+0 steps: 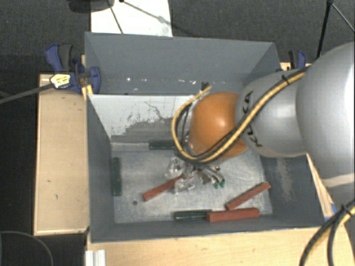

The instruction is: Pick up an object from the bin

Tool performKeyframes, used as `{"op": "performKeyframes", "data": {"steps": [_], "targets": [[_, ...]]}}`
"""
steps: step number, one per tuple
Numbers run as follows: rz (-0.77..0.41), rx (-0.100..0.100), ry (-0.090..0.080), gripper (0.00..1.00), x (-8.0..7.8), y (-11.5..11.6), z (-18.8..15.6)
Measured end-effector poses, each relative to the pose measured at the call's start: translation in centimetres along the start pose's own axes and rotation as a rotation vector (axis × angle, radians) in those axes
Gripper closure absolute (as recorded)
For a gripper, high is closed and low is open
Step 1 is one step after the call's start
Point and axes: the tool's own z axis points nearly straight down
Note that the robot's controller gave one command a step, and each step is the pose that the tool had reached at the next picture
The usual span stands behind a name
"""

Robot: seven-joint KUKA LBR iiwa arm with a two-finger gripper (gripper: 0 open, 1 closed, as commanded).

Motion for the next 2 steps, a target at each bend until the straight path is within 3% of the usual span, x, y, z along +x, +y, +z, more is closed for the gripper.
{"op": "performKeyframes", "data": {"steps": [2], "targets": [[0.001,0.0,0.002,1.0,0.12,0.01,-0.26]]}}
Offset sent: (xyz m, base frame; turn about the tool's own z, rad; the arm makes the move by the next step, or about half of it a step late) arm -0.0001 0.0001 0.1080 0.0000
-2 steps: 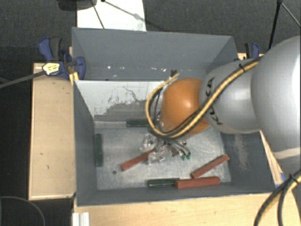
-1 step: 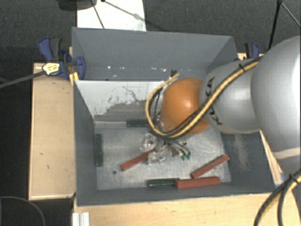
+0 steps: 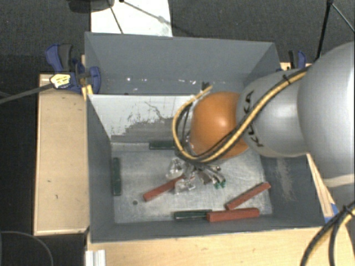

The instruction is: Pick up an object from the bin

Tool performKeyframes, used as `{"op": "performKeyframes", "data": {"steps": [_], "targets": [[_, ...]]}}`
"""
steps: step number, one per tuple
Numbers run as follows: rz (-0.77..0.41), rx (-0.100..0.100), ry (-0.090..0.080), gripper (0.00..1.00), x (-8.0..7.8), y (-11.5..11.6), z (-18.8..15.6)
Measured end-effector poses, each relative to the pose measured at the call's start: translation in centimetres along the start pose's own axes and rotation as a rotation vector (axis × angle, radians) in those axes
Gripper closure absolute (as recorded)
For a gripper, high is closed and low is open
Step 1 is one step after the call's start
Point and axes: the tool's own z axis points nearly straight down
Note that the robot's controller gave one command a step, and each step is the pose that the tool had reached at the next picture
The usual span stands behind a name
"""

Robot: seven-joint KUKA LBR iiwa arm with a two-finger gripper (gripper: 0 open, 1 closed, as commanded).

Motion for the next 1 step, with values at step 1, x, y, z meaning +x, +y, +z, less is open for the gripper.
{"op": "performKeyframes", "data": {"steps": [1], "targets": [[0.001,0.0,0.013,1.0,0.36,-0.03,-1.87]]}}
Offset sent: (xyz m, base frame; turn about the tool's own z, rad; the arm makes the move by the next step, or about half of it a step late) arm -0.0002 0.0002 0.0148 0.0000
